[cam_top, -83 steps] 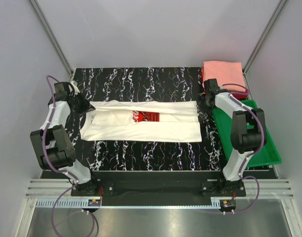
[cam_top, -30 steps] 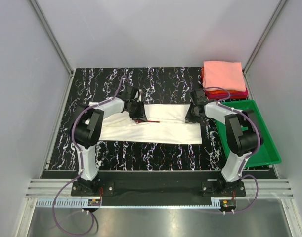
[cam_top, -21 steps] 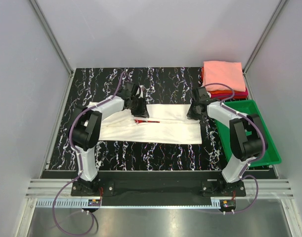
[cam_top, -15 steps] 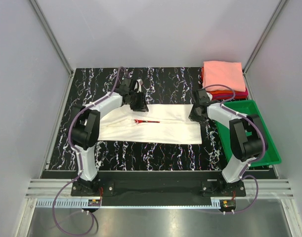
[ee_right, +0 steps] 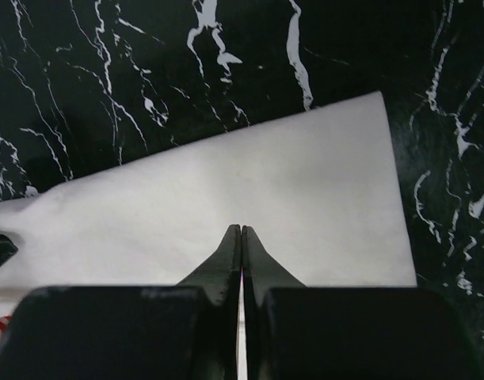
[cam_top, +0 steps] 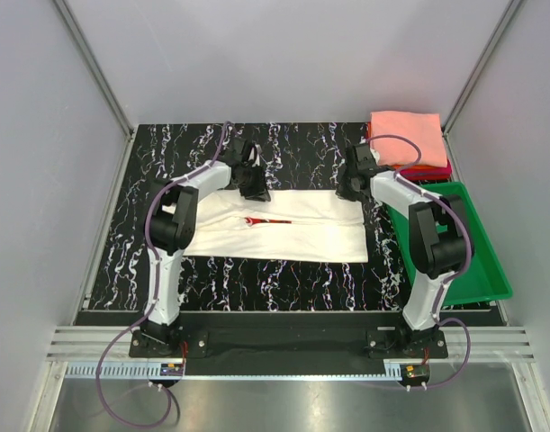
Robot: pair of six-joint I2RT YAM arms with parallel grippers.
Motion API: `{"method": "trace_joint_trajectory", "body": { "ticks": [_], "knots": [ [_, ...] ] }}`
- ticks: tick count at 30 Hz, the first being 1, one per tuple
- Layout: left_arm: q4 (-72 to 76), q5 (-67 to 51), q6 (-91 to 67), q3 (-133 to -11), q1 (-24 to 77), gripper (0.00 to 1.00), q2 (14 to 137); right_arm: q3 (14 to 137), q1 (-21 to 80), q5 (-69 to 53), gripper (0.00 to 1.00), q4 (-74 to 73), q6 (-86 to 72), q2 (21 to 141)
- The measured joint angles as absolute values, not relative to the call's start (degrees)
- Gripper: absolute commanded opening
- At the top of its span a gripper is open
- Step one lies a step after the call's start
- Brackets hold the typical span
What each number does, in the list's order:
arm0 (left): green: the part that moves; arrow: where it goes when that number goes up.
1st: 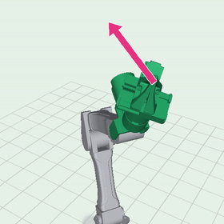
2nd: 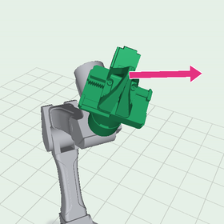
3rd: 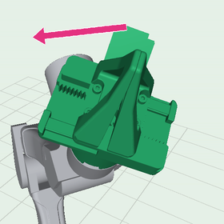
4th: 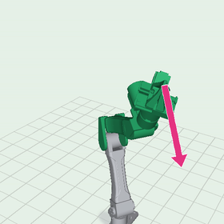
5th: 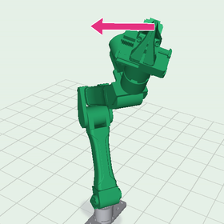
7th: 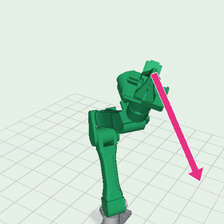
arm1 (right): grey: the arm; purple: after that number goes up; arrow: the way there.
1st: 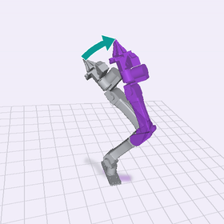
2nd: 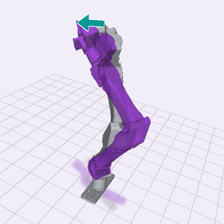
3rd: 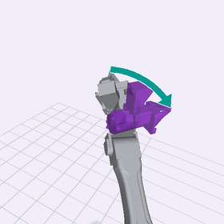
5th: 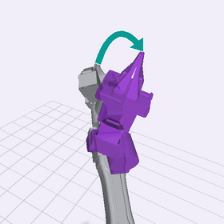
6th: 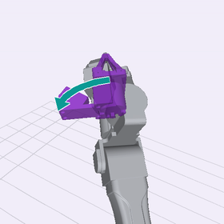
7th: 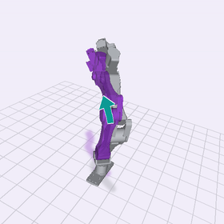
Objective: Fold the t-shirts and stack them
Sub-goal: Fold the tshirt
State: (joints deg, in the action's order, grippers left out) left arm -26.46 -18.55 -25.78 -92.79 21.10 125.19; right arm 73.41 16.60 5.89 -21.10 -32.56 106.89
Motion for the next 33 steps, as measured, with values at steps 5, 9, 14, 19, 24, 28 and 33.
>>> {"method": "trace_joint_trajectory", "body": {
  "ticks": [5, 9, 14, 19, 24, 28, 33],
  "knots": [
    [-27.11, -17.67, -25.82, -94.19, 21.1, 0.28, 126.19, 76.01, 16.53, 4.99, 0.0, -18.74, -34.52, 111.77],
    [-27.16, -16.58, -26.17, -94.19, 21.1, 0.27, 126.19, 77.76, 15.22, 4.27, 0.0, -18.44, -36.58, 115.98],
    [-27.79, -15.38, -26.37, -95.68, 21.21, 0.27, 126.74, 82.74, 12.36, 2.85, 0.0, -18.33, -37.28, 119.83],
    [-29.02, -15.79, -25.43, -105.08, 21.19, 0.28, 132.51, 88.38, 10.66, 1.69, 0.0, -18.37, -37.08, 123.76],
    [-32.27, -18.13, -23.29, -112.97, 20.69, 0.36, 135.44, 93.17, 9.52, -0.4, 0.01, -19.97, -34.65, 126.34],
    [-35.0, -17.39, -20.49, -107.46, 18.79, 0.43, 127.39, 93.54, 9.17, -3.27, 0.05, -21.08, -33.41, 125.75],
    [-36.49, -14.9, -17.45, -92.77, 10.15, 0.44, 108.25, 92.62, 9.28, -8.21, 0.1, -22.65, -33.17, 120.11]
  ]
}}
